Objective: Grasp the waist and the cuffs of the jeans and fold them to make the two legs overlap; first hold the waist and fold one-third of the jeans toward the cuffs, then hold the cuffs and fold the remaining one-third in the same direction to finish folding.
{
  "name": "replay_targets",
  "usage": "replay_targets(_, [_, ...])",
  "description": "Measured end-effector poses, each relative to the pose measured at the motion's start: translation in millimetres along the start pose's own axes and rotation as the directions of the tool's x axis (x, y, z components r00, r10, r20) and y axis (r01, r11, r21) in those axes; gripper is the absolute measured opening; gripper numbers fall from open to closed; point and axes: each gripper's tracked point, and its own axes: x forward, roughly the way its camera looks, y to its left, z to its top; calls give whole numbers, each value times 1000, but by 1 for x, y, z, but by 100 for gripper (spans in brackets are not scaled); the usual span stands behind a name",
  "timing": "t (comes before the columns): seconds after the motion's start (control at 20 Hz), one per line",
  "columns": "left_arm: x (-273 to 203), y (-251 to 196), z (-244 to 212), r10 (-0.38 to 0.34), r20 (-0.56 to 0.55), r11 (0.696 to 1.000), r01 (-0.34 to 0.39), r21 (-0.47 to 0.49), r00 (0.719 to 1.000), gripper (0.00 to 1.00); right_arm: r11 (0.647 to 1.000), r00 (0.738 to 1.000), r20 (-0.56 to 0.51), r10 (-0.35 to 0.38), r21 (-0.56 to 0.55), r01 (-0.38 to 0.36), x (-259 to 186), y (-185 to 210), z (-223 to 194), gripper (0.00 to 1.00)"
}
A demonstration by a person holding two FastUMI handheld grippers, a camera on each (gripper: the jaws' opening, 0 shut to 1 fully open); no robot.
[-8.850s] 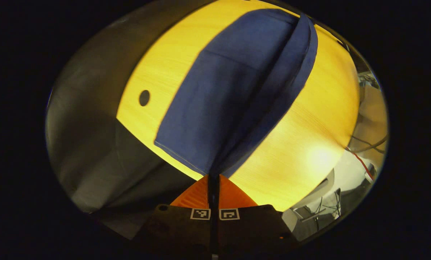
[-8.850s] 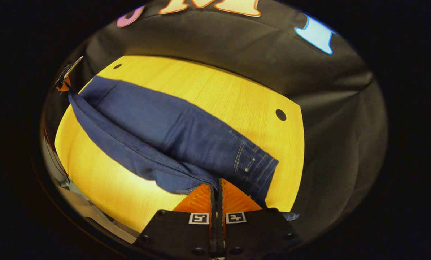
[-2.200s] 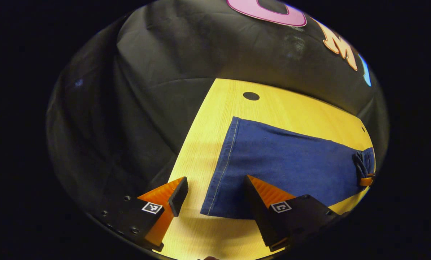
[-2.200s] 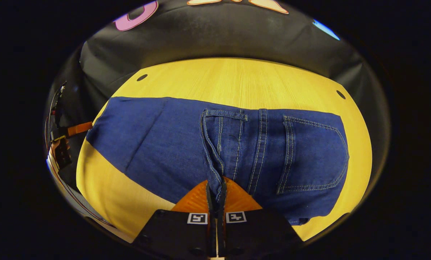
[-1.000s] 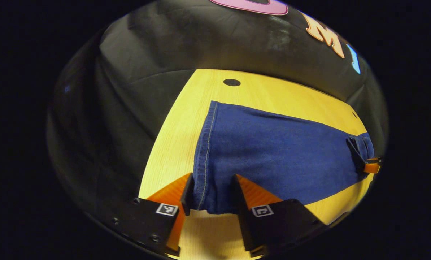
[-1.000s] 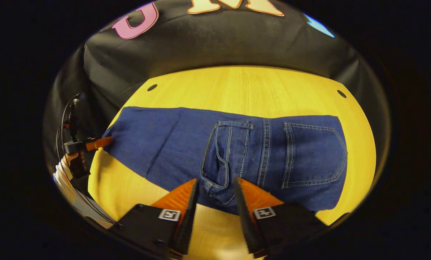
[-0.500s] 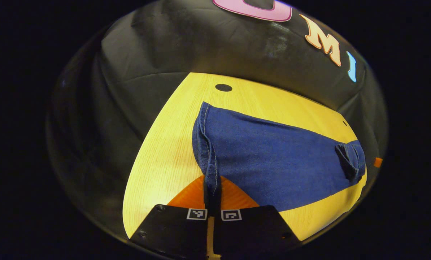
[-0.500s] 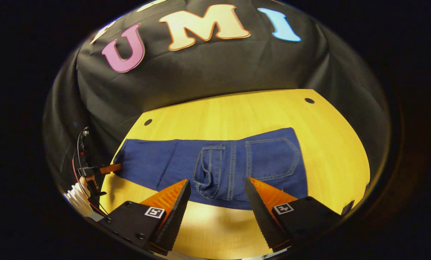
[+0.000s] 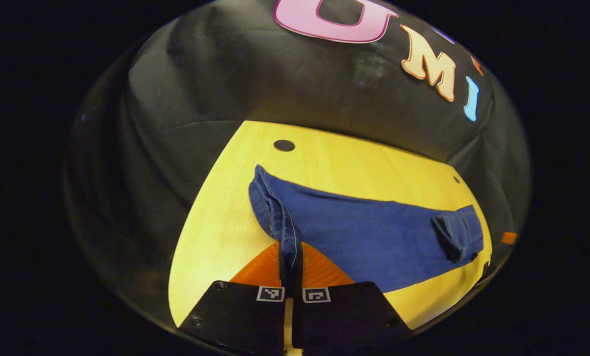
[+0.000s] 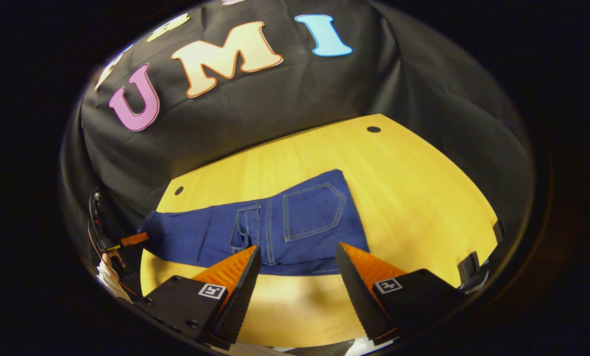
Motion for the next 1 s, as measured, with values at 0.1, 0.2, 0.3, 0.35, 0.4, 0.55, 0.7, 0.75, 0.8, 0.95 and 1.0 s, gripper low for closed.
replay_targets(0.1, [-6,-29,10,-22,21,1000,22,-1,1000,0,1000,1000,-3,-2,-5,2,-4,-19,0,93])
replay_targets(0.2, [-11,-66,19,-42,47,999,42,1,998,0,1000,1000,-9,2,-26,-2,-8,-38,0,93])
replay_targets(0.3, [-16,-106,30,-60,72,998,60,3,996,0,998,1000,-21,20,-51,-21,-11,-55,2,94])
replay_targets(0.35, [-19,-128,35,-74,85,997,73,8,994,0,997,999,-23,33,-63,-34,-12,-62,4,94])
replay_targets(0.4, [-19,-150,37,-83,93,996,82,17,992,0,996,998,-28,51,-75,-53,-13,-69,6,93])
replay_targets(0.55, [-21,-222,44,-123,113,991,116,65,986,0,989,995,-51,80,-120,-86,-9,-95,12,93])
replay_targets(0.7, [-19,-294,42,-189,112,978,177,110,976,0,986,993,-45,110,-123,-115,-8,-111,25,93])
replay_targets(0.75, [-18,-314,40,-210,105,973,196,125,972,0,985,992,-38,123,-117,-127,-7,-113,30,93])
replay_targets(0.8, [-15,-336,38,-231,97,966,216,143,968,0,984,990,-31,134,-113,-137,-6,-116,32,93])
replay_targets(0.95, [-12,-398,26,-298,70,938,279,205,952,0,983,988,-22,153,-102,-154,-3,-126,40,93])
replay_targets(1.0, [-11,-415,19,-319,56,928,300,221,946,0,983,988,-22,153,-98,-155,-1,-131,41,93])
